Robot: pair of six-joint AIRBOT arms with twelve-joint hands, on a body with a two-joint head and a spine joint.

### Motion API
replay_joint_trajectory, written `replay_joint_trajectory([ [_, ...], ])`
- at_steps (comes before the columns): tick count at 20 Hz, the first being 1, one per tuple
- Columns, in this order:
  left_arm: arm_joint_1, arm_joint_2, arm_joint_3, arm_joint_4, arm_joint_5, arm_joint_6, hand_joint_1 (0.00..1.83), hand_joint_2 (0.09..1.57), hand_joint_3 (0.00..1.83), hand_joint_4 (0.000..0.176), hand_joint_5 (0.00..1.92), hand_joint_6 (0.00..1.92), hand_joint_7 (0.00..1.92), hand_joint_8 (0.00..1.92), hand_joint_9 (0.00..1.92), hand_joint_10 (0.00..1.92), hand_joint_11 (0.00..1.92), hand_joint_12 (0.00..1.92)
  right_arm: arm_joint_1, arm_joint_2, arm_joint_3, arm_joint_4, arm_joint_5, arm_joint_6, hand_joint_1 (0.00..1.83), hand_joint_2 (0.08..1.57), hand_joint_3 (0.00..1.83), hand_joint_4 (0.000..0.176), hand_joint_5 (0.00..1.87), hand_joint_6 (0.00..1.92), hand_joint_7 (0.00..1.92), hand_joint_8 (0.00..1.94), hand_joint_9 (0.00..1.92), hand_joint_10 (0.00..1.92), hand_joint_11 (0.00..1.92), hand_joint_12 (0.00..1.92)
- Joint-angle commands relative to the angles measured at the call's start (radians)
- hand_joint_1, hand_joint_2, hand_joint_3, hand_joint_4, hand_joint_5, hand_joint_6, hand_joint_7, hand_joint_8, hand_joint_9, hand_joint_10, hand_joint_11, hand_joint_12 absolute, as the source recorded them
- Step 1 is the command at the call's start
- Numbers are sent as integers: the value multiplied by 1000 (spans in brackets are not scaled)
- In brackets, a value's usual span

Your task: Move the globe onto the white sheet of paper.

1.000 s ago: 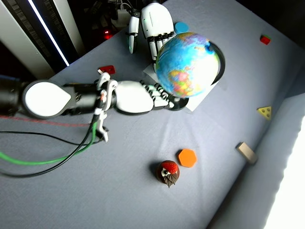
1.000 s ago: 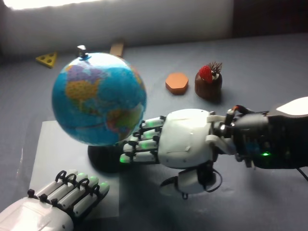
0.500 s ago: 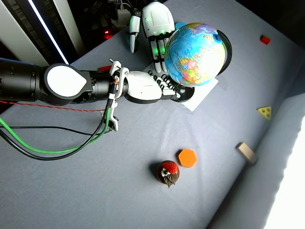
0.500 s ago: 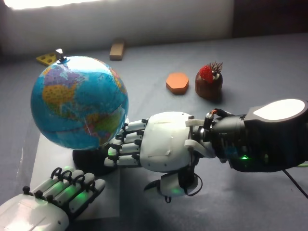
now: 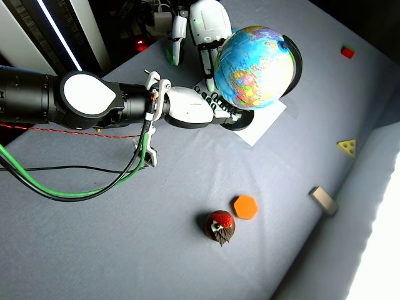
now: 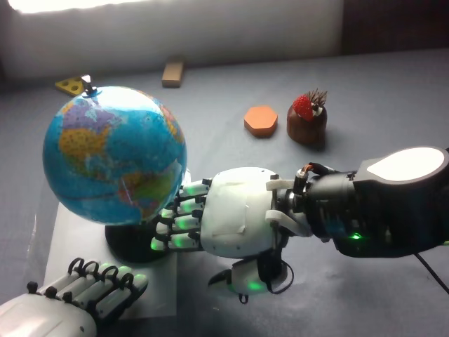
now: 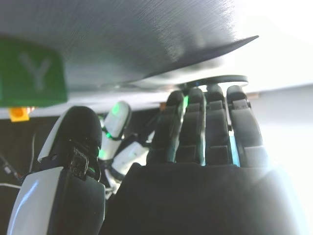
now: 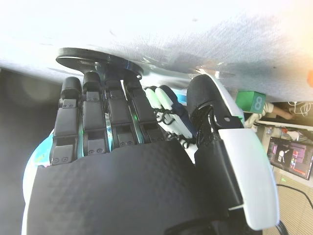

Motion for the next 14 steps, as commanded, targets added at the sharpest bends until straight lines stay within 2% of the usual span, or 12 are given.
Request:
replay_joint_trajectory([
  [1, -12, 11, -5, 21, -67, -2, 0, 1262, 11, 0, 0, 0, 0, 0, 0, 0, 0, 0, 6, 9, -13, 6, 46, 8, 0, 1394, 0, 0, 140, 1, 143, 1, 130, 6, 0, 172],
  [6, -50, 57, -47, -34, -27, 18, 0, 1262, 10, 0, 0, 0, 0, 0, 0, 0, 0, 0, 13, 29, -42, 6, 30, 25, 0, 1394, 0, 0, 135, 4, 143, 0, 132, 5, 0, 241],
  [7, -60, 66, -54, -48, -20, 18, 0, 1262, 10, 0, 0, 0, 0, 0, 0, 0, 0, 0, 16, 39, -52, 6, 32, 28, 0, 1394, 0, 0, 135, 3, 130, 7, 118, 9, 0, 145],
  [9, -80, 85, -72, -83, 19, 29, 0, 1262, 10, 0, 0, 0, 0, 0, 0, 0, 0, 0, 21, 53, -60, 6, 50, 43, 0, 1393, 0, 0, 135, 2, 129, 5, 112, 7, 0, 96],
  [14, -148, 116, -120, -216, 131, 94, 0, 1258, 6, 0, 0, 0, 0, 0, 0, 0, 0, 0, 32, 86, -87, 6, 22, 69, 0, 1392, 0, 0, 144, 5, 130, 4, 111, 6, 0, 89],
])
